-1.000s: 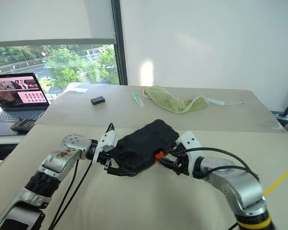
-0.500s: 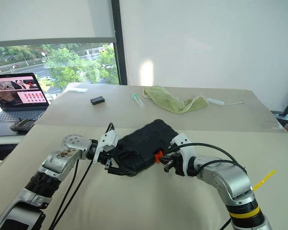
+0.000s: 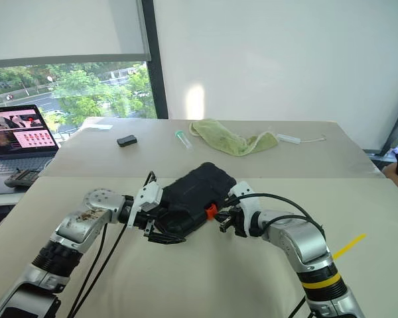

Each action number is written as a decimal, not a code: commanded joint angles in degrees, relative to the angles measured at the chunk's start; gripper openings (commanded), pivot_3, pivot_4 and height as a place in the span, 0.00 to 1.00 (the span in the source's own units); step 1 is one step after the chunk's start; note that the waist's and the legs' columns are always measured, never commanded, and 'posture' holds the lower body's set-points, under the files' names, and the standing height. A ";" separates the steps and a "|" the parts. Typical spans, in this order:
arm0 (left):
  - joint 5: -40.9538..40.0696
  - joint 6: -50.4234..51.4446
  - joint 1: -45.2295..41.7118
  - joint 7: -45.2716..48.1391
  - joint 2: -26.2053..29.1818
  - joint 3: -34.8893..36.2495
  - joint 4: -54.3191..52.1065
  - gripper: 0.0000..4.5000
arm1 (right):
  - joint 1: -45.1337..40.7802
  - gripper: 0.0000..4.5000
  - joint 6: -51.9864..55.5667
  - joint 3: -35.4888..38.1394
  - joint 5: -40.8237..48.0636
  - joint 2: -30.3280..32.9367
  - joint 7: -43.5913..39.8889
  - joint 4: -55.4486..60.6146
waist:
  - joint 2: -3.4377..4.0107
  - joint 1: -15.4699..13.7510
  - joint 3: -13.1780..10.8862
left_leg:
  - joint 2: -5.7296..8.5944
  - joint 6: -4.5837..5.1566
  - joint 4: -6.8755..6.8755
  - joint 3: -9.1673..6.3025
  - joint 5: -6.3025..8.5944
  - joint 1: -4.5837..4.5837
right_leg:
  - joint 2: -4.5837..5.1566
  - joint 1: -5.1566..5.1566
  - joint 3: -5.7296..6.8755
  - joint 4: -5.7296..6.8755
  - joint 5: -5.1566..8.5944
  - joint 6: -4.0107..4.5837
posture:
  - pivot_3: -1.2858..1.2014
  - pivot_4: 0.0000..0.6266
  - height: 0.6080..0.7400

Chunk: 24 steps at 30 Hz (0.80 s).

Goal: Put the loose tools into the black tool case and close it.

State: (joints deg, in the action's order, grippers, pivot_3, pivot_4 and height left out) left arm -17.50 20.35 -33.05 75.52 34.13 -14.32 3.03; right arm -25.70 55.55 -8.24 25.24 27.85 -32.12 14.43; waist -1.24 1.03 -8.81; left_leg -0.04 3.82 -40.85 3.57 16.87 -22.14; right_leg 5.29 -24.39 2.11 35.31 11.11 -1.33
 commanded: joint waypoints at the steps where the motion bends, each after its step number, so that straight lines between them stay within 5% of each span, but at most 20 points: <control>1: 0.63 2.34 2.86 -1.47 0.54 -0.49 -0.84 1.00 | 0.56 0.01 -7.88 -0.09 -1.92 -3.82 0.68 -1.77 | 0.00 0.13 0.00 | -0.01 0.00 0.01 0.01 0.00 0.03 | 0.00 0.01 -0.01 0.00 0.00 0.00 | 0.52 0.24 1.00; 9: 1.10 2.56 4.31 -3.57 0.27 -0.37 -1.30 1.00 | 1.51 0.01 -15.02 1.37 -3.58 -8.63 -0.23 -6.68 | 0.01 0.06 0.00 | -0.02 -0.10 0.05 0.01 -0.06 0.06 | -0.02 -0.02 -0.03 0.06 -0.03 0.07 | 0.52 0.24 1.00; 16: -3.21 1.62 7.99 -11.14 -1.64 8.60 -6.94 1.00 | 13.00 0.01 -17.96 4.81 -3.51 -0.49 -4.27 7.58 | 0.07 -0.51 0.00 | -0.02 -0.08 0.12 0.00 -0.04 0.02 | 0.04 -0.03 0.01 -0.02 -0.01 0.06 | 0.52 0.24 1.00; 24: -15.70 13.68 20.67 -21.01 0.27 24.18 -23.43 1.00 | 31.68 0.53 -20.87 24.79 6.85 7.78 -11.07 25.25 | 0.07 -1.08 -0.03 | -0.10 0.00 0.11 -0.07 0.03 -0.16 | 0.14 -0.06 0.08 -0.23 0.02 -0.01 | 0.52 0.24 1.00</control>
State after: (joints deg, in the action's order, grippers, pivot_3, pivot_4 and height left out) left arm -31.23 32.85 -15.28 56.53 33.56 6.63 -15.65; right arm 3.88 37.31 11.41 29.46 34.64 -41.32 35.89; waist -1.17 -0.05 -8.84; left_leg -0.15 3.81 -40.74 3.50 16.90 -22.25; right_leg 5.42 -24.41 2.18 35.08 11.13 -1.34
